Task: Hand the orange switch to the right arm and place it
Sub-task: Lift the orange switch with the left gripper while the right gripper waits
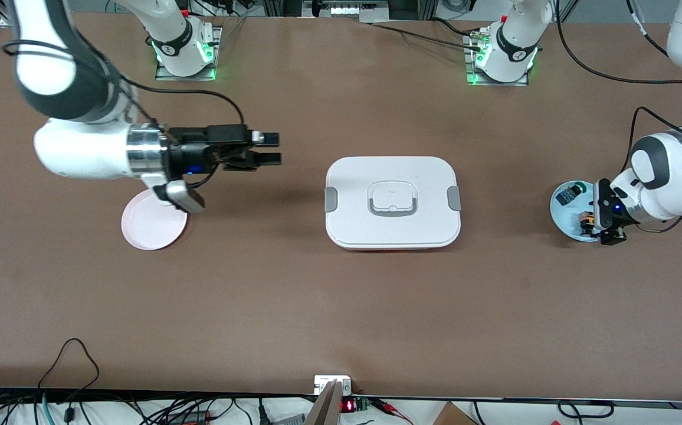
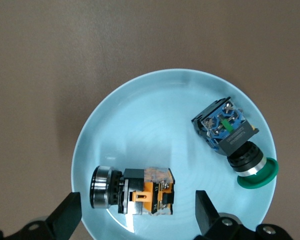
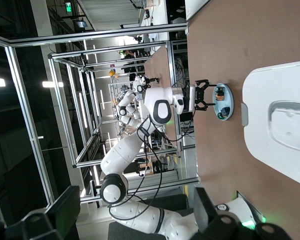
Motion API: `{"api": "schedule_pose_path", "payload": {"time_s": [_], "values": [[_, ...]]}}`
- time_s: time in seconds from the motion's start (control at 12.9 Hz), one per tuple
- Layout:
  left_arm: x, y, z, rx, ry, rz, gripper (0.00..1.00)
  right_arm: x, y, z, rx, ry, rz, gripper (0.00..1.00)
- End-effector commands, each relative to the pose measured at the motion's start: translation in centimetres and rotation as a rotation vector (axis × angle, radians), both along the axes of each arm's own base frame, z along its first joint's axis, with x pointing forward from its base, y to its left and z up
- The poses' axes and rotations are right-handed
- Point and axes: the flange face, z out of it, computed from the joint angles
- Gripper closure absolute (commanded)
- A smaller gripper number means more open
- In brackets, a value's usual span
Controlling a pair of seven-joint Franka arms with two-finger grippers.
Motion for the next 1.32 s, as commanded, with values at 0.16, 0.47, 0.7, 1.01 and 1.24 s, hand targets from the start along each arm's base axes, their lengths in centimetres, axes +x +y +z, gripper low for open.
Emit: {"api": "schedule_pose_path", "payload": {"time_s": [0.16, 0.47, 0.7, 1.01, 1.24], "values": [[-0.2, 0.2, -0.8, -0.029, -0.017, -0.01, 0.0, -0.4, 3.6, -1.0, 0.109, 0.058, -0.098, 0.0], [-0.1, -0.4, -1.6, -0.044, -0.022, -0.012, 0.0, -1.4, 6.6, -2.8, 0.106, 0.06, -0.073, 0.01], [-0.1, -0.3, -2.3, -0.065, -0.033, -0.015, 0.04, -2.1, 9.2, -3.5, 0.125, 0.066, -0.089, 0.01], [0.7, -0.3, -1.5, -0.07, -0.056, -0.051, 0.4, -3.3, 13.0, -3.8, 0.07, 0.03, -0.119, 0.01], [1.2, -0.6, -1.1, -0.07, -0.062, -0.078, 0.54, -3.5, 13.8, -4.0, 0.073, 0.044, -0.14, 0.01]]}}
